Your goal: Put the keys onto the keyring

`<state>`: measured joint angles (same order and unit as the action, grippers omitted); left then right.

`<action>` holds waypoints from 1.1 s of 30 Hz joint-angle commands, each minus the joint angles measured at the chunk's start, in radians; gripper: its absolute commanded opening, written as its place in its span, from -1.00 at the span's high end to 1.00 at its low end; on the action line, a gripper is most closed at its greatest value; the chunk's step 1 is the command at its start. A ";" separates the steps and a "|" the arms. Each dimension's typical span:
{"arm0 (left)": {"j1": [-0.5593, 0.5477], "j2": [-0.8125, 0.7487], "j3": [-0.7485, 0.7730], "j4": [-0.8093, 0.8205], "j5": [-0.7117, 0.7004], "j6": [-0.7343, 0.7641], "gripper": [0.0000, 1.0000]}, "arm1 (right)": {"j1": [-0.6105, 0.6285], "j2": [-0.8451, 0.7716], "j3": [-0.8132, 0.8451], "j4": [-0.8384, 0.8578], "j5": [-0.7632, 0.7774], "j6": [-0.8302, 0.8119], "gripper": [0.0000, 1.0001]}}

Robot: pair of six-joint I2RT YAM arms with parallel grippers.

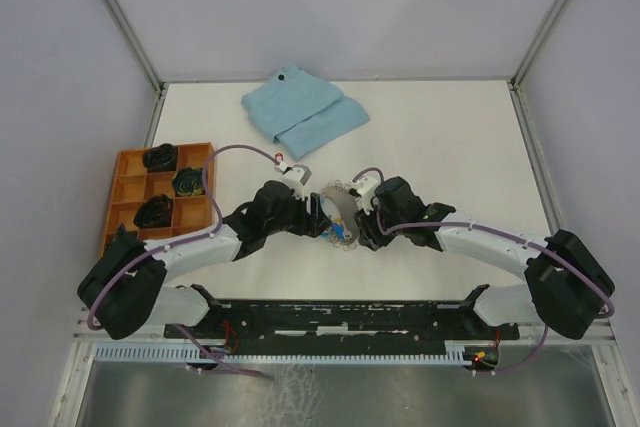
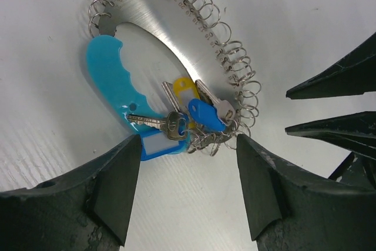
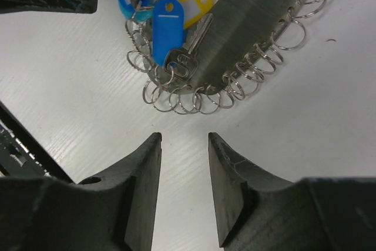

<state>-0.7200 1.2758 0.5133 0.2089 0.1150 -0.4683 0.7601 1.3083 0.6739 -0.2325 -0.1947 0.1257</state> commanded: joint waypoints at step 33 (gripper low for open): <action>-0.015 0.260 0.071 0.006 -0.066 0.017 -0.01 | 0.244 0.181 -0.028 0.259 0.371 0.039 -0.03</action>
<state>-0.7307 1.5383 0.6048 0.2150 0.0299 -0.4488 0.9985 1.4857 0.6182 0.0196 0.1387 0.1745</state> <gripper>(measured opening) 0.512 0.511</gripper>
